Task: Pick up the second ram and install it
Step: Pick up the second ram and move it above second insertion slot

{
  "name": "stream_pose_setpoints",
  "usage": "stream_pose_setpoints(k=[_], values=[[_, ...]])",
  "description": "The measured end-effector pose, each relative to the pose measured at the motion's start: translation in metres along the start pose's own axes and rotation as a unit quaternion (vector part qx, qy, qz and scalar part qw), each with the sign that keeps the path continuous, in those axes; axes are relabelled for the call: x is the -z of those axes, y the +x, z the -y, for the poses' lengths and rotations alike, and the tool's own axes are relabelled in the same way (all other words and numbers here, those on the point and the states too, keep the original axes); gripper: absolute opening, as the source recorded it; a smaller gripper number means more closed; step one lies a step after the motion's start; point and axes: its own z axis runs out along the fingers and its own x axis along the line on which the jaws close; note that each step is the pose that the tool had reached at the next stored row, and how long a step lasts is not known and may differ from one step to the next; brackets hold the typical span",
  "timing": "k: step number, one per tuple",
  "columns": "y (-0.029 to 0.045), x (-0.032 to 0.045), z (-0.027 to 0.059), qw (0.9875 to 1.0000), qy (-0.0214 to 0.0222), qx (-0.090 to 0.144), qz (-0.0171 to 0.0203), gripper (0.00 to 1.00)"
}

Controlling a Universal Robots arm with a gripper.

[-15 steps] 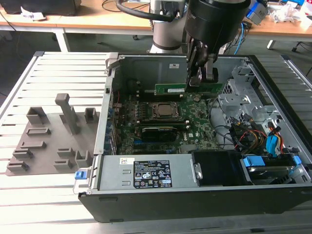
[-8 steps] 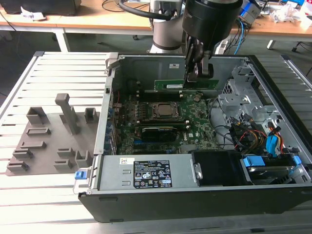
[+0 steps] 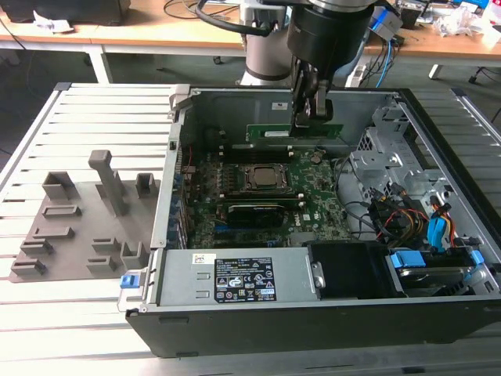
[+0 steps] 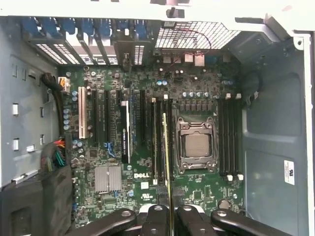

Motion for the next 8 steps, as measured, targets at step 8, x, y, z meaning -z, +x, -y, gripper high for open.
stream_pose_setpoints(k=[8], values=[[0.0003, -0.0193, 0.0004, 1.0000, -0.0005, 0.000, -0.0001, 0.14]])
